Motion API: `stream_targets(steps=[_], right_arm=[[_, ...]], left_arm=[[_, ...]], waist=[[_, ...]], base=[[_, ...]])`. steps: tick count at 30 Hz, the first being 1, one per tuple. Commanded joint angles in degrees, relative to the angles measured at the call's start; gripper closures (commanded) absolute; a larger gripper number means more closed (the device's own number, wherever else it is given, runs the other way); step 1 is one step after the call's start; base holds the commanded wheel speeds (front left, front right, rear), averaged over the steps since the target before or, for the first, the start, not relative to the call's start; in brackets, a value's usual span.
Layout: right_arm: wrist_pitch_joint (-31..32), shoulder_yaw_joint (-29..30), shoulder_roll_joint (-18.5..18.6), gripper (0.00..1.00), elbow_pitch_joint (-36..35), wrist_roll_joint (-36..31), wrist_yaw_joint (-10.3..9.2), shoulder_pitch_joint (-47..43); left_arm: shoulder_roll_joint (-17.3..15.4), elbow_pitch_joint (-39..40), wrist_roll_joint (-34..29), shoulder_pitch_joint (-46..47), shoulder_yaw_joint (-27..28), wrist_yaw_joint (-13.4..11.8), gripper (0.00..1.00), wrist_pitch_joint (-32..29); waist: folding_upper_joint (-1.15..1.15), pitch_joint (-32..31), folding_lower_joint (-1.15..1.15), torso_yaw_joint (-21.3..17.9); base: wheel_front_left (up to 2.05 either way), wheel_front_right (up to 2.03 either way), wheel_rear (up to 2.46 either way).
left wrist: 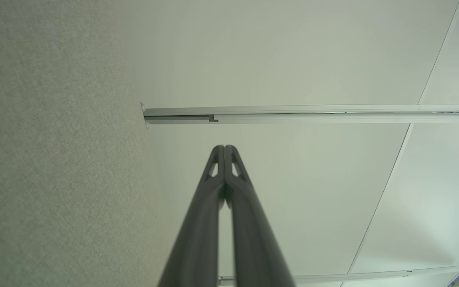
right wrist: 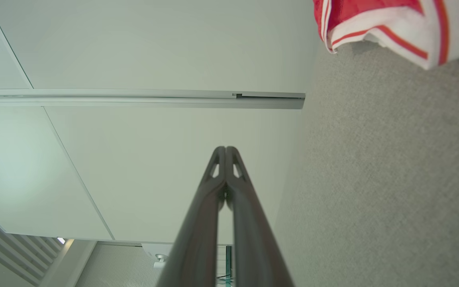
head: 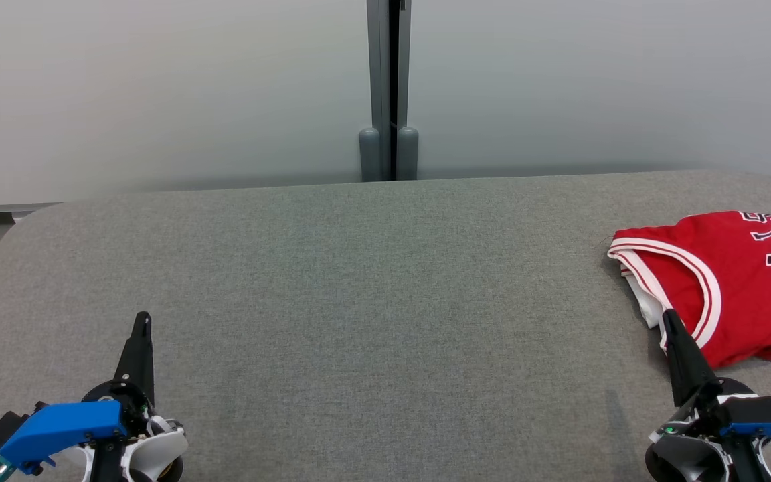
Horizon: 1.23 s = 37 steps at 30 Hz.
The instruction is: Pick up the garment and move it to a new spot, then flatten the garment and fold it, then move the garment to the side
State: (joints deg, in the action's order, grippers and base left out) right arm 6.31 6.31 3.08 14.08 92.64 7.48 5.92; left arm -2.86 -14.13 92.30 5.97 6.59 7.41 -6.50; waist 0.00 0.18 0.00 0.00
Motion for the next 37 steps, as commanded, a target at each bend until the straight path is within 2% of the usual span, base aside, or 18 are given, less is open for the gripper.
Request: stream_targets(steps=[1,37], right_arm=[[0.22,0.16,-0.12,1.00,0.10,-0.24,0.02,0.71],[0.24,0.23,-0.17,1.00,0.11,-0.24,0.02,0.72]], left_arm=[[0.08,0.18,0.21,0.57,0.14,0.27,1.00,-0.23],[0.07,0.18,0.22,0.57,0.13,0.26,1.00,-0.23]], waist=[[0.00,0.00,0.00,0.00],[0.00,0.00,0.00,0.00]], base=[[0.00,0.00,0.00],[0.00,0.00,0.00]])
